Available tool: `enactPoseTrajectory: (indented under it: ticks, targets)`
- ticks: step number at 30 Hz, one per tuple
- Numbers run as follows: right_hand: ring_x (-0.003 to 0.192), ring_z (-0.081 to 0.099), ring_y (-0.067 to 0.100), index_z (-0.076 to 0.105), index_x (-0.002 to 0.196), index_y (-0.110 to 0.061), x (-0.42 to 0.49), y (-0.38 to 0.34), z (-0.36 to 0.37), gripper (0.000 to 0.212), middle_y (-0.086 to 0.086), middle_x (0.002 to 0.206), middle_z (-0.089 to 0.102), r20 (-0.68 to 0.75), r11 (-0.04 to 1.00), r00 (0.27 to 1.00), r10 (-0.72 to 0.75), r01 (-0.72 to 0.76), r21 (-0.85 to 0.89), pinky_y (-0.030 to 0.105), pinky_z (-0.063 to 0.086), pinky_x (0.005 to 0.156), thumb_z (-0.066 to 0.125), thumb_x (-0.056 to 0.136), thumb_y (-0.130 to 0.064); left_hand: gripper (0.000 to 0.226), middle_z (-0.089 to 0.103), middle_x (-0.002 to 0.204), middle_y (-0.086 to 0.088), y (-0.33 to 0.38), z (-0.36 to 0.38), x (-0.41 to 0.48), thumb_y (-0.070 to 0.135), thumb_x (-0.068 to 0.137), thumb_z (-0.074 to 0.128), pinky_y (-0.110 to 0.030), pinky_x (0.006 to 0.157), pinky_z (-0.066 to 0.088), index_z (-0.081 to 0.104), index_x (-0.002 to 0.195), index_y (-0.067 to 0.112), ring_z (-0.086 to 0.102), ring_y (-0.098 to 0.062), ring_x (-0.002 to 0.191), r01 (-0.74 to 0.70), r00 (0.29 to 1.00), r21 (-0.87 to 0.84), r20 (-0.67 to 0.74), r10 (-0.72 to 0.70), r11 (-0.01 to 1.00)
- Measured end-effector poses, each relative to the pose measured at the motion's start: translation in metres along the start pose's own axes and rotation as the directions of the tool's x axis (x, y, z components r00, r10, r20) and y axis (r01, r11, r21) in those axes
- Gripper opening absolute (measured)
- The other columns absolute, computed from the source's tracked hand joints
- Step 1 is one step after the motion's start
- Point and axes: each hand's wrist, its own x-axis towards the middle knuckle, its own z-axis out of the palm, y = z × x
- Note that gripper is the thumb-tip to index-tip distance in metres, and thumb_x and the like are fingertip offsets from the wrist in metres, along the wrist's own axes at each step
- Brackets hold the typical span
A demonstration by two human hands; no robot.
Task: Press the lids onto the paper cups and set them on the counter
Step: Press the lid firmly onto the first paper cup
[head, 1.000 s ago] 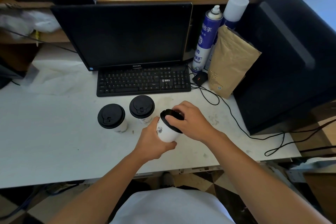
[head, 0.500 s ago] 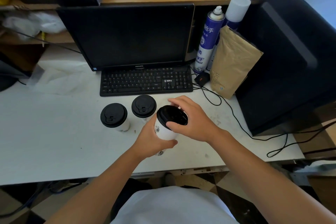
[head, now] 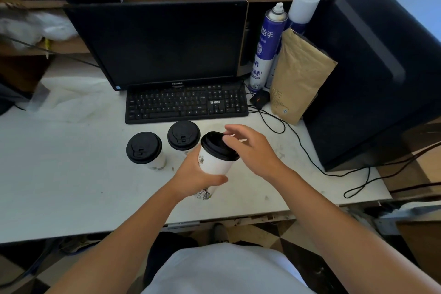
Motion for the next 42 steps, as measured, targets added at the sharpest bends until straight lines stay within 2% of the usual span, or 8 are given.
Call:
enactPoseTrajectory:
  ticks: [3, 7, 11, 19, 23, 27, 38, 42]
  targets:
    - [0.109, 0.057, 0.017, 0.063, 0.13, -0.011, 0.003, -0.006, 0.005, 0.05, 0.0, 0.119, 0.062, -0.001, 0.953, 1.0, 0.014, -0.013, -0.304, 0.034, 0.049, 0.096, 0.061, 0.094, -0.047, 0.073, 0.067, 0.109, 0.006, -0.006, 0.013, 0.0, 0.016, 0.061, 0.093, -0.033, 0.073, 0.058, 0.052, 0.12, 0.03, 0.067, -0.011, 0.094, 0.016, 0.996, 0.117, -0.091, -0.005, 0.993]
    - [0.091, 0.057, 0.025, 0.063, 0.089, -0.007, 0.008, -0.008, 0.014, 0.055, 0.006, 0.096, 0.057, -0.019, 0.868, 0.991, 0.13, -0.123, -0.48, 0.032, 0.045, 0.071, 0.05, 0.092, -0.061, 0.069, 0.064, 0.098, 0.008, -0.009, 0.027, -0.002, 0.02, 0.062, 0.091, -0.039, 0.063, 0.058, 0.045, 0.113, 0.029, 0.066, -0.016, 0.086, 0.079, 0.974, 0.19, -0.222, -0.036, 0.979]
    - [0.098, 0.056, 0.026, 0.066, 0.104, -0.007, 0.011, -0.012, 0.017, 0.066, 0.008, 0.104, 0.051, -0.036, 0.827, 0.982, 0.183, -0.174, -0.535, 0.039, 0.051, 0.085, 0.046, 0.091, -0.069, 0.07, 0.065, 0.101, 0.005, -0.006, 0.029, -0.001, 0.021, 0.062, 0.091, -0.04, 0.064, 0.059, 0.045, 0.116, 0.028, 0.067, -0.018, 0.087, 0.093, 0.981, 0.211, -0.189, -0.053, 0.973]
    - [0.093, 0.055, 0.025, 0.062, 0.093, -0.007, 0.016, -0.021, 0.017, 0.059, 0.007, 0.1, 0.05, -0.025, 0.836, 0.992, 0.122, -0.116, -0.536, 0.036, 0.05, 0.078, 0.047, 0.091, -0.064, 0.074, 0.067, 0.103, 0.007, -0.003, 0.014, 0.003, 0.023, 0.059, 0.093, -0.023, 0.058, 0.049, 0.051, 0.12, 0.03, 0.066, -0.008, 0.086, 0.07, 0.989, 0.173, -0.138, -0.046, 0.982]
    - [0.091, 0.054, 0.02, 0.065, 0.095, -0.008, 0.018, -0.024, 0.015, 0.057, 0.003, 0.099, 0.05, 0.031, 0.855, 0.998, 0.053, -0.03, -0.517, 0.033, 0.047, 0.078, 0.051, 0.09, -0.063, 0.08, 0.069, 0.105, 0.01, -0.005, 0.009, 0.005, 0.033, 0.051, 0.09, -0.032, 0.069, 0.056, 0.052, 0.121, 0.037, 0.068, -0.012, 0.094, 0.051, 0.994, 0.118, -0.103, -0.039, 0.992]
    - [0.087, 0.053, 0.015, 0.066, 0.093, -0.01, 0.02, -0.023, 0.008, 0.055, 0.001, 0.097, 0.05, 0.137, 0.85, 0.991, 0.011, 0.063, -0.523, 0.026, 0.043, 0.071, 0.051, 0.09, -0.063, 0.073, 0.07, 0.105, 0.006, -0.003, 0.003, 0.002, 0.016, 0.059, 0.09, -0.036, 0.075, 0.061, 0.055, 0.119, 0.038, 0.069, -0.015, 0.095, 0.037, 0.999, 0.013, -0.021, -0.037, 0.999]
    - [0.091, 0.057, 0.009, 0.072, 0.096, -0.016, 0.013, -0.028, -0.003, 0.051, -0.004, 0.097, 0.058, 0.267, 0.85, 0.938, -0.222, 0.32, -0.418, 0.026, 0.049, 0.081, 0.053, 0.081, -0.06, 0.081, 0.068, 0.12, -0.01, -0.004, -0.009, -0.005, 0.025, 0.051, 0.088, -0.039, 0.091, 0.06, 0.057, 0.125, 0.025, 0.067, -0.024, 0.112, 0.106, 0.974, -0.144, 0.216, -0.073, 0.984]
    - [0.1, 0.058, 0.01, 0.071, 0.112, -0.013, 0.007, -0.022, -0.01, 0.046, -0.004, 0.107, 0.06, 0.271, 0.817, 0.887, -0.373, 0.452, -0.357, 0.026, 0.05, 0.089, 0.063, 0.081, -0.046, 0.069, 0.071, 0.108, 0.005, 0.001, -0.003, -0.008, 0.012, 0.059, 0.086, -0.026, 0.08, 0.059, 0.058, 0.12, 0.029, 0.068, -0.007, 0.101, -0.01, 0.989, -0.099, 0.144, 0.025, 0.995]
